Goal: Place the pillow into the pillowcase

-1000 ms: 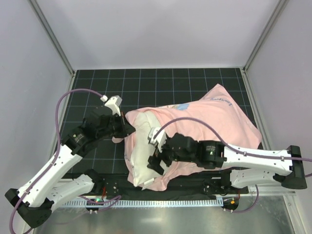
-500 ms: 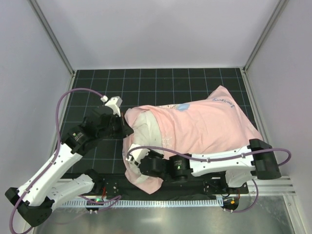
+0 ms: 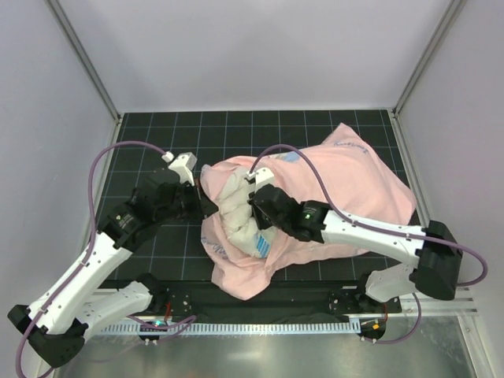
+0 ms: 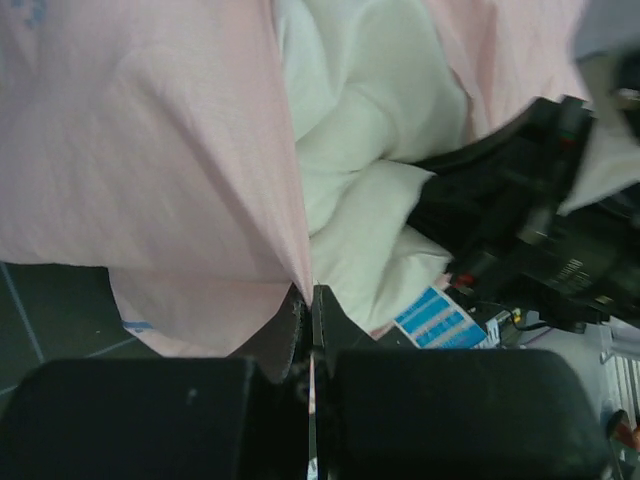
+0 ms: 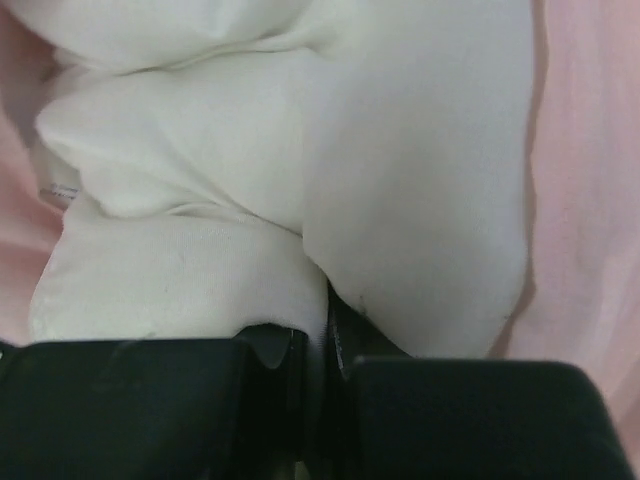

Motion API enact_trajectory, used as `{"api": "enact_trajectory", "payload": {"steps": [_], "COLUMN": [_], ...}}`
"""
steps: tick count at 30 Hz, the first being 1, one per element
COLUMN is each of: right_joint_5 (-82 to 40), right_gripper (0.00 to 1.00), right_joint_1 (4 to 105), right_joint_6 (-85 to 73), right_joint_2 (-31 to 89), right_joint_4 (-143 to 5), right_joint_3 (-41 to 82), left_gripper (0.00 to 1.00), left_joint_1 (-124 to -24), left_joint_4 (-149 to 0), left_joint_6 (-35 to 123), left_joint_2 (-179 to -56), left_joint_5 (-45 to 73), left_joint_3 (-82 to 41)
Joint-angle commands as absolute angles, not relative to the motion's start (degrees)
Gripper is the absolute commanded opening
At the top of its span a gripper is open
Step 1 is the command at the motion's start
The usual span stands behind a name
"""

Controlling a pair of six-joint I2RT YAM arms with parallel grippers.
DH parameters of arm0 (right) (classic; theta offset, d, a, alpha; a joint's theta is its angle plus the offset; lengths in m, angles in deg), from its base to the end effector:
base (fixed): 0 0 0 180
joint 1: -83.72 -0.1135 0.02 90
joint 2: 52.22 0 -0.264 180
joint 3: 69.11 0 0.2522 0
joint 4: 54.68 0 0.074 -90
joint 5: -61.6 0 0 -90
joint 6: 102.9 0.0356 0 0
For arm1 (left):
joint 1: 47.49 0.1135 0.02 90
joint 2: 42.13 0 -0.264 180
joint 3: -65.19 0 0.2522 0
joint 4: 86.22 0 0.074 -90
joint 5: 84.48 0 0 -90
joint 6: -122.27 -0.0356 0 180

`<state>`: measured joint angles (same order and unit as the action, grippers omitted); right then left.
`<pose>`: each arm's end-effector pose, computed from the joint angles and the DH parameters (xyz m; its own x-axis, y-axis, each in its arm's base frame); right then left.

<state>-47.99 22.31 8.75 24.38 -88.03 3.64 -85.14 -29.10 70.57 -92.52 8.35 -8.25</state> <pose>0.1522 0.2543 0.2884 -0.5270 -0.2406 -0.8151 -0.5434 0.8329 0.1055 0.1371 -0.1080 0.3543 -0.7463 -0.2061 -0.6329 0.2293 0.8131 -0.5351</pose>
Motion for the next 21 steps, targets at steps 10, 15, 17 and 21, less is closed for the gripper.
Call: {"api": "enact_trajectory", "payload": {"steps": [10, 15, 17, 21], "right_joint_5": [-47.1, -46.6, -46.5, -46.7], "right_gripper": [0.04, 0.04, 0.04, 0.04], "right_joint_1": [26.2, 25.3, 24.8, 23.6], "right_joint_6": [12.5, 13.0, 13.1, 12.9], "right_joint_2": [40.6, 41.4, 40.9, 35.3], "right_joint_4": [-83.2, -83.1, -83.1, -84.0], "right_joint_3": [4.9, 5.1, 4.9, 3.9], "left_gripper": [0.00, 0.00, 0.00, 0.00], "left_joint_1": [-84.8, -82.7, -80.8, -74.9], "left_joint_4": [-51.4, -67.0, -67.3, -65.1], "left_joint_6": [90.3, 105.5, 107.8, 107.2], "left_joint_2": [-94.8, -95.5, -95.4, -95.7], "left_joint_5": [40.4, 40.2, 37.5, 35.2], "left_joint_3": [-19.1, -18.4, -18.5, -17.9]}}
